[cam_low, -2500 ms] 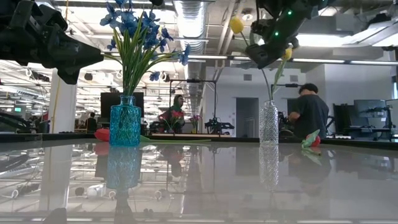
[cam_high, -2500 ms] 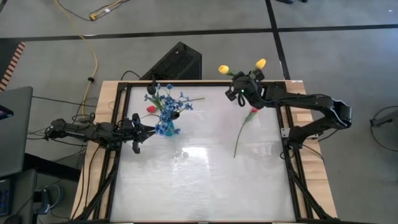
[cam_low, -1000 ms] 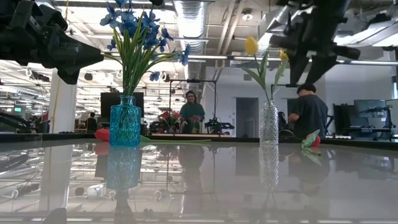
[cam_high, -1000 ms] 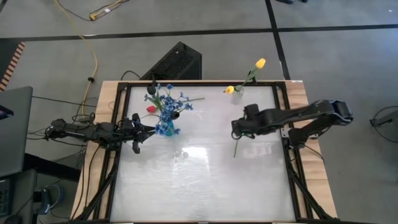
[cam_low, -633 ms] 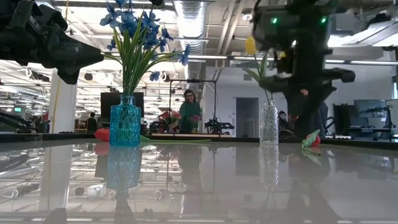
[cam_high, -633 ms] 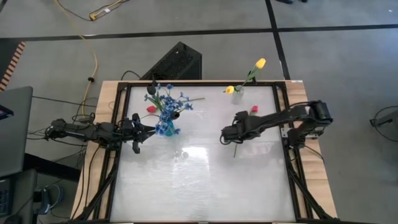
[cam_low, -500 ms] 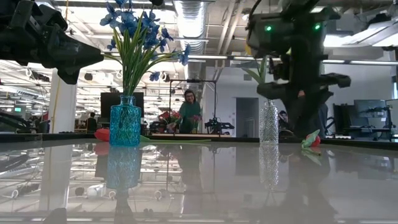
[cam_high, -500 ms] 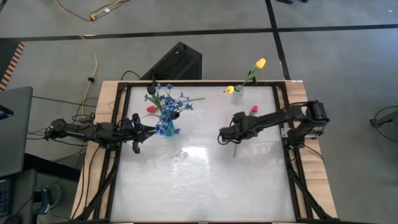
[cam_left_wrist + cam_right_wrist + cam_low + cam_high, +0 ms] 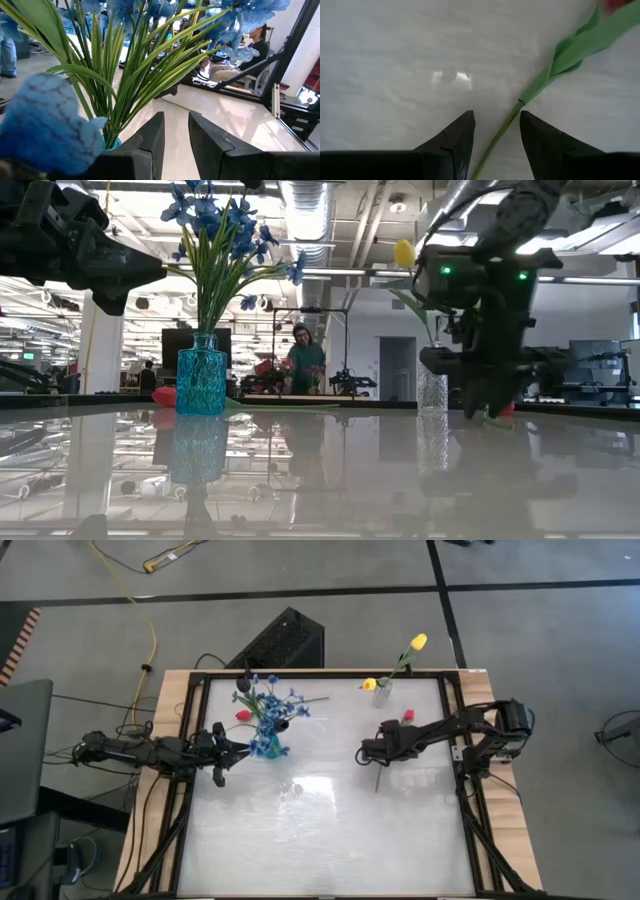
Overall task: Sort flowers into vase by color
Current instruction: Put the right red tulip flower into the transparent vase
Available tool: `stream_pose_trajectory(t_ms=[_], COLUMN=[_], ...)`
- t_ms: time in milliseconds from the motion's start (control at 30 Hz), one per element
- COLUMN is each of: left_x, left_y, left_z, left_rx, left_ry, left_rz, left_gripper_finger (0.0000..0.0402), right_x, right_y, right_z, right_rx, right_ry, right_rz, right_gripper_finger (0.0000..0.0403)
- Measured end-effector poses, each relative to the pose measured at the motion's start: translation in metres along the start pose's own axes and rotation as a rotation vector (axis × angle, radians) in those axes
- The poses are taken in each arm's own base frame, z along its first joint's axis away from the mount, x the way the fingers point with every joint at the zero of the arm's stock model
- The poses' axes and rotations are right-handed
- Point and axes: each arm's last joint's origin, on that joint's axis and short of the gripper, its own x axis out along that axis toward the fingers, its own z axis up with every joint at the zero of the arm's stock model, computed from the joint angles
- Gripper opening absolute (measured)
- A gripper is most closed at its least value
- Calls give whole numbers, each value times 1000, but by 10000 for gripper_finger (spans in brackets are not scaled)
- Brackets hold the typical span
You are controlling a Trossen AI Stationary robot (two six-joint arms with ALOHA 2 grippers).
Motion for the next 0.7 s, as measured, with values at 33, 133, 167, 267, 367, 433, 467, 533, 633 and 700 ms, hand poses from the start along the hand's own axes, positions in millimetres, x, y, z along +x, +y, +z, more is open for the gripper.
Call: stream_pose_trajectory(t_ms=[33, 133, 167, 267, 367, 433, 467, 533, 633, 700], left_x=[0, 0, 0, 0, 0, 0, 0, 0, 0, 0], left_y=[0, 0, 0, 0, 0, 0, 0, 0, 0, 0], left_z=[0, 0, 0, 0, 0, 0, 0, 0, 0, 0], left_rx=[0, 0, 0, 0, 0, 0, 0, 0, 0, 0], left_ry=[1, 0, 0, 0, 0, 0, 1, 0, 0, 1], left_rz=[0, 0, 0, 0, 0, -1, -1, 0, -1, 0], left_gripper_finger=[75, 75, 75, 75, 75, 75, 75, 75, 75, 75], right_x=[2, 6, 7, 6, 5, 4, 3, 2, -2, -9], right_y=[-2, -5, -6, -6, -7, -9, -9, -11, -13, -14], right_z=[-1, -4, -4, -7, -11, -13, -14, -15, -17, -17], right_rx=[14, 33, 35, 30, 63, 85, 92, 101, 90, 93], right_ry=[-5, -21, -20, -26, -45, -61, -71, -92, -132, -172], right_rz=[-5, -16, -19, -19, -35, -47, -52, -62, -60, -37], right_gripper_finger=[186, 185, 183, 161, 120, 87, 71, 39, 15, 17])
